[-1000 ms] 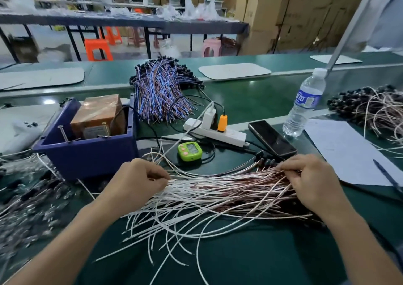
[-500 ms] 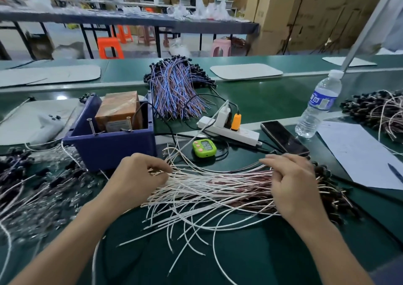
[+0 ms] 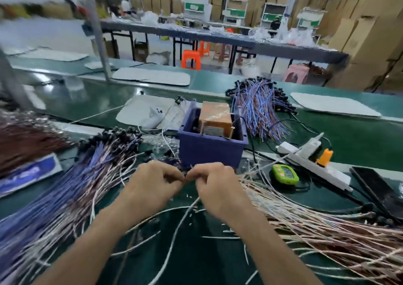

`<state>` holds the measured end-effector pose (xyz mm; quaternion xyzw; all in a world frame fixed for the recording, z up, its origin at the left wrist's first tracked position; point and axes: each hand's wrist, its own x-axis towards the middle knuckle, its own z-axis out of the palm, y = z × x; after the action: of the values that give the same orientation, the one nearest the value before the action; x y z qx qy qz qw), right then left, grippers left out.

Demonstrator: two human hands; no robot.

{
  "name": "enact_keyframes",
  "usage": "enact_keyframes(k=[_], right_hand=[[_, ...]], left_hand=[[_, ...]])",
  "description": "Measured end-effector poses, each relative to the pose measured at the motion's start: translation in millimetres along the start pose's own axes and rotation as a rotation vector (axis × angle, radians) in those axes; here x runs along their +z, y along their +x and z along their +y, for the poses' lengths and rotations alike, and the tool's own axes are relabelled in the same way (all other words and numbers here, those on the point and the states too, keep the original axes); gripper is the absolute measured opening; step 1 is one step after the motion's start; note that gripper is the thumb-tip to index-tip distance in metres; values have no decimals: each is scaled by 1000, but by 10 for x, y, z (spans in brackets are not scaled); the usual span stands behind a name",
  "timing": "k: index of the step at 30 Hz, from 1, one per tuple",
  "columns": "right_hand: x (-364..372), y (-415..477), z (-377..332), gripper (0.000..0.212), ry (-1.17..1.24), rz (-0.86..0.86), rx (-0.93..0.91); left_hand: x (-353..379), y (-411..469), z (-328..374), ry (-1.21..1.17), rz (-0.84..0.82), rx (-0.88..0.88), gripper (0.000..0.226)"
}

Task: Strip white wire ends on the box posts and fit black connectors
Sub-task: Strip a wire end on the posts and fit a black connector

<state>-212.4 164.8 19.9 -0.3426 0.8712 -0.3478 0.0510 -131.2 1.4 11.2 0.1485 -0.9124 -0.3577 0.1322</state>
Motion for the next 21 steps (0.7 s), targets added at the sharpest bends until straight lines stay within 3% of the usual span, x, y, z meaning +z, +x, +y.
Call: enact_keyframes(k=[5, 11, 15, 21], right_hand=[[463, 381, -479, 38, -10, -197, -52], [836, 760, -875, 58, -216, -346, -138], [1005, 978, -887, 28, -368, -328, -134], [1033, 1034, -903, 29, -473, -250, -203]], left_hand=[[-486, -147, -430, 149, 146, -152, 12], [-844, -152, -772, 366, 302, -250, 15], [-799, -152, -950, 268, 215, -236, 21], [-692, -97, -995, 313, 273, -210, 15]])
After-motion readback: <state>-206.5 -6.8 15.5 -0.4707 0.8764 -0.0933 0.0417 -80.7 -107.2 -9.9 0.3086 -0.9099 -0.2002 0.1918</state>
